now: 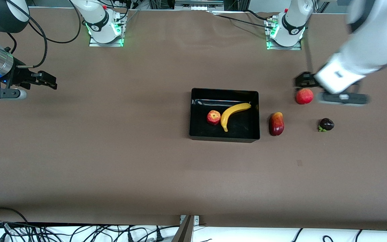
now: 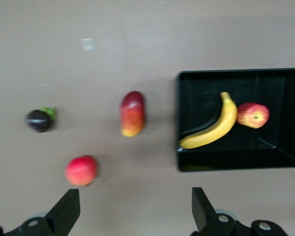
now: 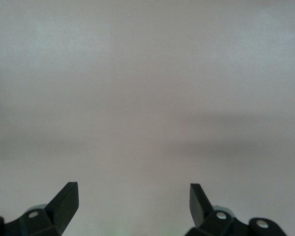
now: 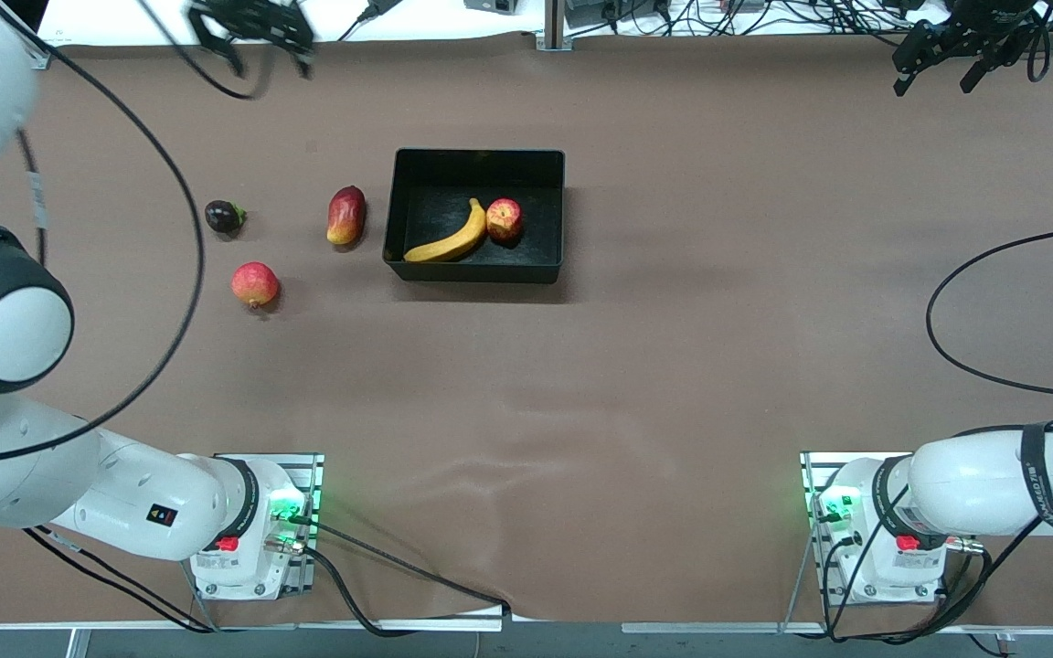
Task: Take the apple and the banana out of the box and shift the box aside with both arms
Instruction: 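Move the left gripper over the red apple in the black box, then lower the left gripper into the box and grasp the red apple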
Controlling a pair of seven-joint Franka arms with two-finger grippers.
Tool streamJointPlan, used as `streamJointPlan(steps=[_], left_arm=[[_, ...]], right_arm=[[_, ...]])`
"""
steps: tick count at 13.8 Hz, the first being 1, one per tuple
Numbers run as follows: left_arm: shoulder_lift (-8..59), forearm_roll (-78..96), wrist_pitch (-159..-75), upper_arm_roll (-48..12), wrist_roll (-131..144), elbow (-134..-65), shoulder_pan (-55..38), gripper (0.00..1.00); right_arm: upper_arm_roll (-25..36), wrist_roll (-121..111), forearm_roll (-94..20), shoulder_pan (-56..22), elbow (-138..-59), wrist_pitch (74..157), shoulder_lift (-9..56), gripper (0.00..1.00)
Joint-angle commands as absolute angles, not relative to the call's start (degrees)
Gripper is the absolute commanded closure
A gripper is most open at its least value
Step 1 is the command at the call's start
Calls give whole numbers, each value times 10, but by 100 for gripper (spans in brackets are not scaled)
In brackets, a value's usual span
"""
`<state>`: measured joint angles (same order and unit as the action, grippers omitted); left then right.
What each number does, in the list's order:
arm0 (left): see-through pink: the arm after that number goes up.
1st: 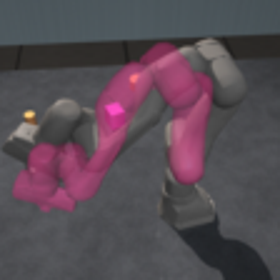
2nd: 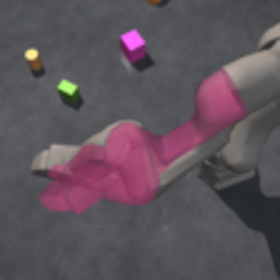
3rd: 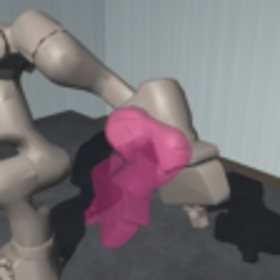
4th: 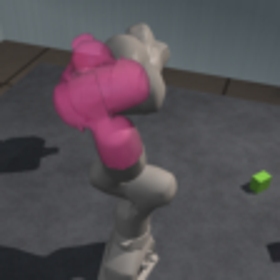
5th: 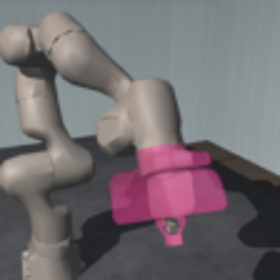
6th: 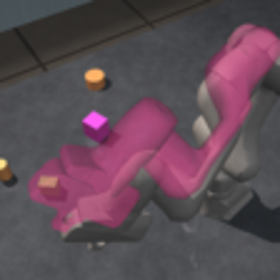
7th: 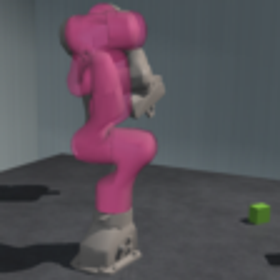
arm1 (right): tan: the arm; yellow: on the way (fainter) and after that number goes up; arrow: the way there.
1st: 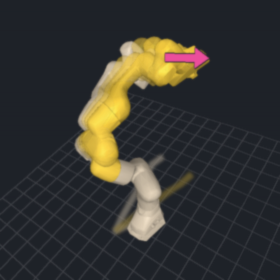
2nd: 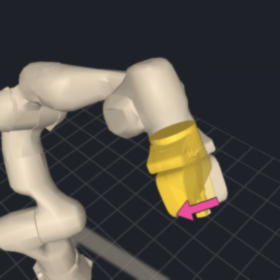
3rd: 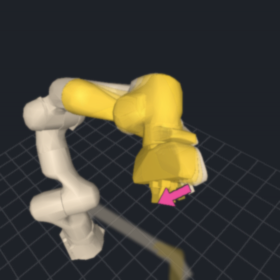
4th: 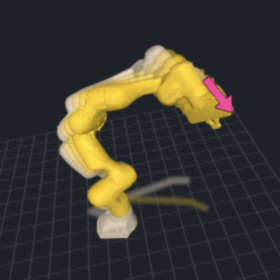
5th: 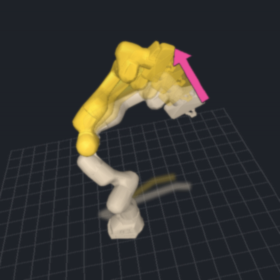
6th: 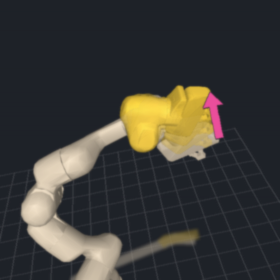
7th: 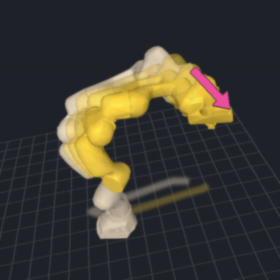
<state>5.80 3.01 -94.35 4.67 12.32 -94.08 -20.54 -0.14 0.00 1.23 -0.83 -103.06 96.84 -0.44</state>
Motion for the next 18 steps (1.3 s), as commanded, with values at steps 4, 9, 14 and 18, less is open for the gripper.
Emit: streamJointPlan(steps=[4,9,14,18], left_arm=[[59,34,-1112,-7,179,-1112,-280,0],[102,59,-1266,-45,179,-1215,-304,0],[159,52,-1342,-52,171,-1227,-314,0],[190,61,-1353,-51,173,-1202,-314,0]], right_arm=[[-3,3,34,-11,-1009,966,1,0],[-3,3,34,-11,-1008,969,3,0],[0,3,34,-10,-1005,974,11,0],[-1,4,30,-11,-1005,966,10,0]])
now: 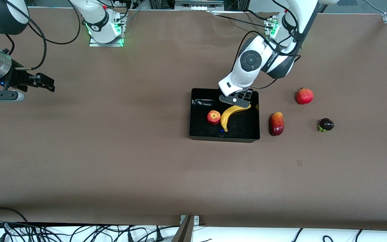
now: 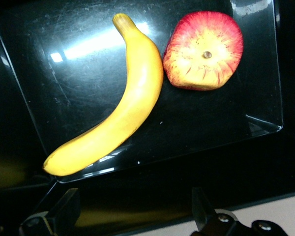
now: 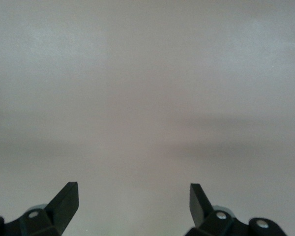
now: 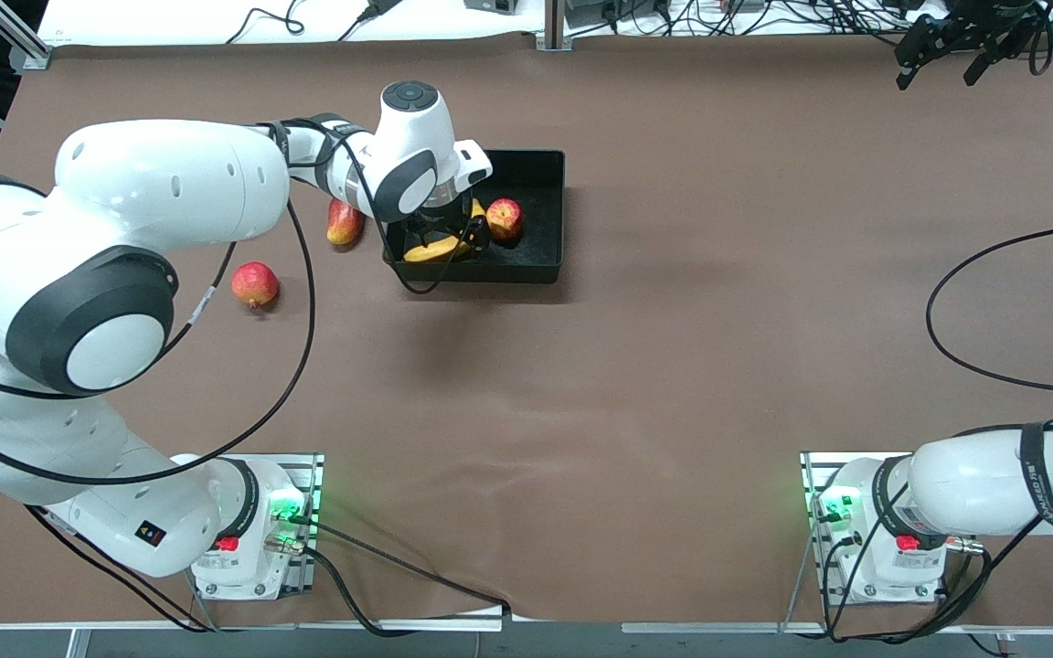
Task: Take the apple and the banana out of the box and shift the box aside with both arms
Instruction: 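Lower the left gripper into the box and grasp the red apple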
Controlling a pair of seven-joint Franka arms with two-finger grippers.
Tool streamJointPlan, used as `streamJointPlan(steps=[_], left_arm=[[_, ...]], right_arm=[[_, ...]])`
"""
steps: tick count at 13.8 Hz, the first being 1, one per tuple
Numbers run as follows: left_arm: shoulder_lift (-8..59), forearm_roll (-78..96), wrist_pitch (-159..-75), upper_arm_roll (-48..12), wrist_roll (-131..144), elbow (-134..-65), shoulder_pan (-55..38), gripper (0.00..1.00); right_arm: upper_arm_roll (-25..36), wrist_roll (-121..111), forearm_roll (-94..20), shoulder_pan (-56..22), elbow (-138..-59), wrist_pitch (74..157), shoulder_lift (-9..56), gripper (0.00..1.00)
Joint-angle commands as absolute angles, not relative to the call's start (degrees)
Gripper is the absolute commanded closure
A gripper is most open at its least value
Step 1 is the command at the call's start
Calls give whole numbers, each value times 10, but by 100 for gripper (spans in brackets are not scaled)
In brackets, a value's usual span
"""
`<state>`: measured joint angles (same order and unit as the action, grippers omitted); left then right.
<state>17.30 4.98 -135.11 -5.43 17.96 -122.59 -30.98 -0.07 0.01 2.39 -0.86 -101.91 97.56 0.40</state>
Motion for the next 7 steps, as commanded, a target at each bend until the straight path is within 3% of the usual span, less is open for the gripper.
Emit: streamJointPlan(steps=[1,7], left_arm=[[205,61,-1353,-51,179,-1182,-314,0],[286,98,-1410,-42,182,-1097,-330,0]], right_arm=[[-1,4,29,-11,-1005,966,10,0],[-1,4,30,-11,-1005,950,10,0]])
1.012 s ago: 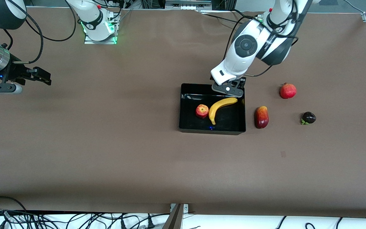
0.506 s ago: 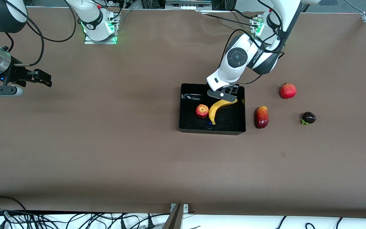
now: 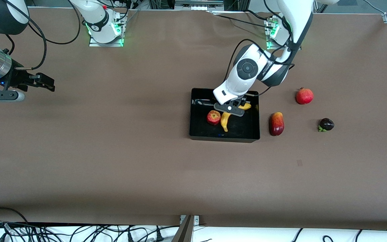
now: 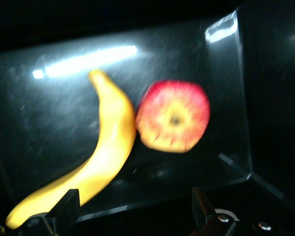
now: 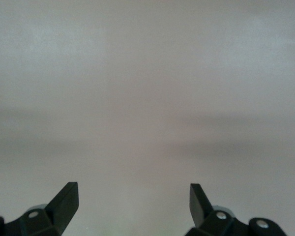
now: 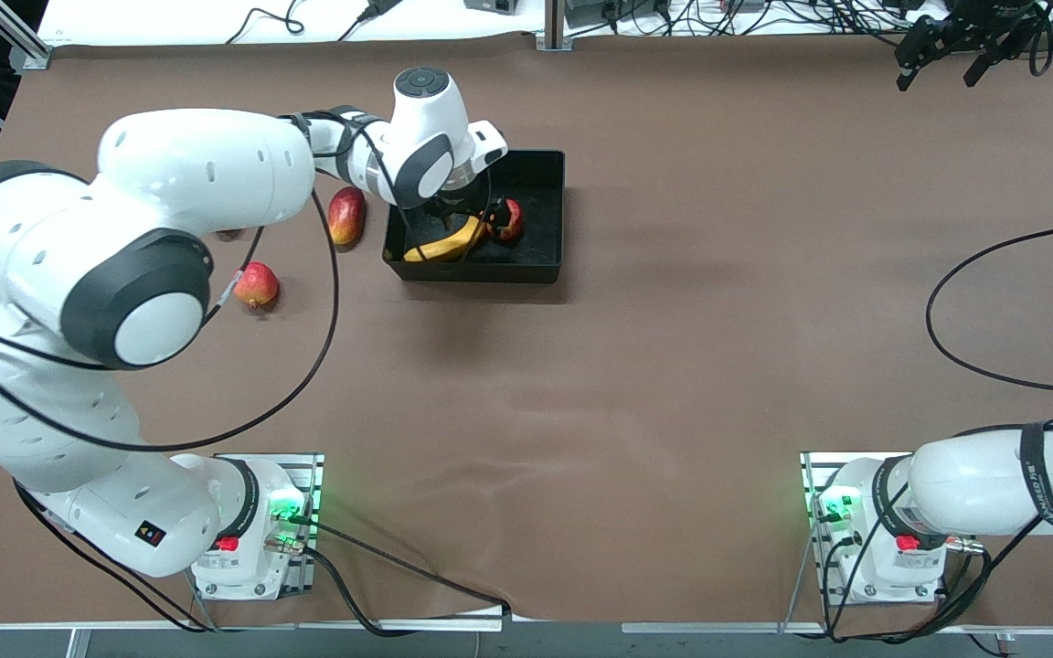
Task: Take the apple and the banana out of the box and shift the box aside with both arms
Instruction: 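Lower the left gripper into the box and grasp the red apple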
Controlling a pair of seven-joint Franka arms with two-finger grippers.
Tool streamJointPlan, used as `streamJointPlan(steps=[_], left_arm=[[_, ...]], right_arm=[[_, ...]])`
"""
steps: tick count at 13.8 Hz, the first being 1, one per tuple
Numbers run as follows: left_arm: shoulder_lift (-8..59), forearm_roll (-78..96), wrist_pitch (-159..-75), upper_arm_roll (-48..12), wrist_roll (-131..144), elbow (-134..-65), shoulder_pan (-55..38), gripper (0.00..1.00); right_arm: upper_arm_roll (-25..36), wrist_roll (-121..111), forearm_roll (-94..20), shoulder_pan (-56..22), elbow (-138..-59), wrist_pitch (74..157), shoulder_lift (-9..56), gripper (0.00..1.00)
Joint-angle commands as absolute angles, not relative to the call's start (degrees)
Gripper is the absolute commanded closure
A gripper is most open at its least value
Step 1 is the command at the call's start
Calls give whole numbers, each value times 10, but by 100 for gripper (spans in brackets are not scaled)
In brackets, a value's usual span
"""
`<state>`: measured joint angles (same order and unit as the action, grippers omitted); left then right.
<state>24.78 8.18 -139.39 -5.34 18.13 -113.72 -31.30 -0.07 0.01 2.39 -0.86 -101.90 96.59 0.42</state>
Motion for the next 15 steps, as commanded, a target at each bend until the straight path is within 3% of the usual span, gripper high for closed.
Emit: streamJointPlan(steps=[1,5,15], left_arm=[[302,98,-1424,-34,182,-1085,-336,0],[346,99,-1437,-22,182,-1038,-345,0],[338,140,-1438,-19,175,-1031,-347,0]], right_arm=[[0,4,30,-11,-1005,950,10,0],[-4,4,30,-11,-1005,950,9,0],[-4,4,27,-11,-1005,958,11,0]])
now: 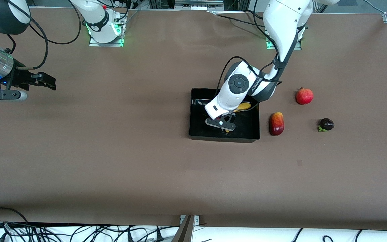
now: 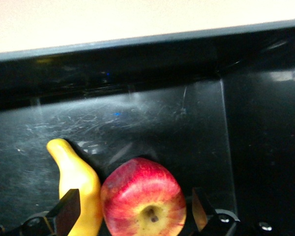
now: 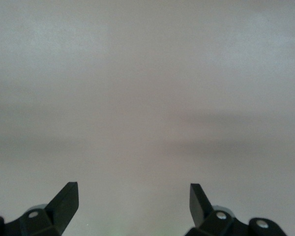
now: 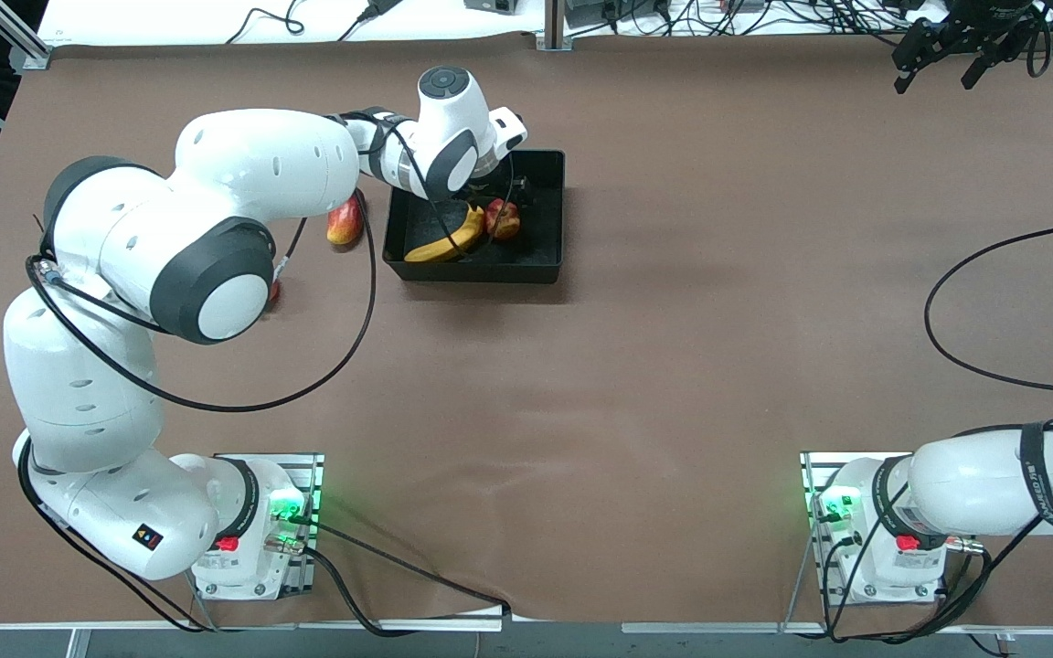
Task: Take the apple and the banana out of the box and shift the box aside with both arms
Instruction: 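Lift the apple out of the box and carry it beside the mango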
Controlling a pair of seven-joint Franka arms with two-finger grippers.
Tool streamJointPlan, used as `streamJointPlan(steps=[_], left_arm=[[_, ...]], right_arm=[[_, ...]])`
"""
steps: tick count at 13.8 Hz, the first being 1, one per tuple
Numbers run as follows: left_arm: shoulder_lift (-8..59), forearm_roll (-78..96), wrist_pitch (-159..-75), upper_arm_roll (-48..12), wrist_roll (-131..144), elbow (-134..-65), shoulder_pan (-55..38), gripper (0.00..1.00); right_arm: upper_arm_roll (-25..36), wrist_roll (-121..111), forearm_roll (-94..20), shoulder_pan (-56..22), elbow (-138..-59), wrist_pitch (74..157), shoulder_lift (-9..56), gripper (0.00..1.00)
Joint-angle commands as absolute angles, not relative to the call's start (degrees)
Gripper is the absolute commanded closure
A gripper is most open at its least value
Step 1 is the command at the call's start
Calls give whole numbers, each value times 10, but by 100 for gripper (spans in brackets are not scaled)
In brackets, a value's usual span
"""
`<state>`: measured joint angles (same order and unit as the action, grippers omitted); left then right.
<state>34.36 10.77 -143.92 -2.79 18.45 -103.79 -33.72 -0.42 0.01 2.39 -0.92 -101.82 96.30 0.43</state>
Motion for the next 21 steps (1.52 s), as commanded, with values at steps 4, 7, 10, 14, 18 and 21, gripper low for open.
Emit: streamJointPlan(steps=[4,7,10,14,18,21], left_arm=[[348,138,-1439,-18,172,-1034,-357,0],[360,132,-1460,-18,171,-1040,-360,0],[360,132,-1461,-18,171,-1046,-364,0],[348,127,-1455,-18,128,-1053,-364,72],[343,127,-1455,-18,120,-1053,-364,100],[317,127,-1438,-18,123,-1055,-362,100]], right_arm=[[-4,4,25,-12,-1005,959,13,0],[-4,4,26,-12,-1003,964,16,0],[-4,4,29,-12,-1003,965,18,0],[-4,4,28,-11,-1003,964,19,0],[-4,4,26,-11,-1003,962,19,0],[-4,4,26,-11,-1004,961,19,0]])
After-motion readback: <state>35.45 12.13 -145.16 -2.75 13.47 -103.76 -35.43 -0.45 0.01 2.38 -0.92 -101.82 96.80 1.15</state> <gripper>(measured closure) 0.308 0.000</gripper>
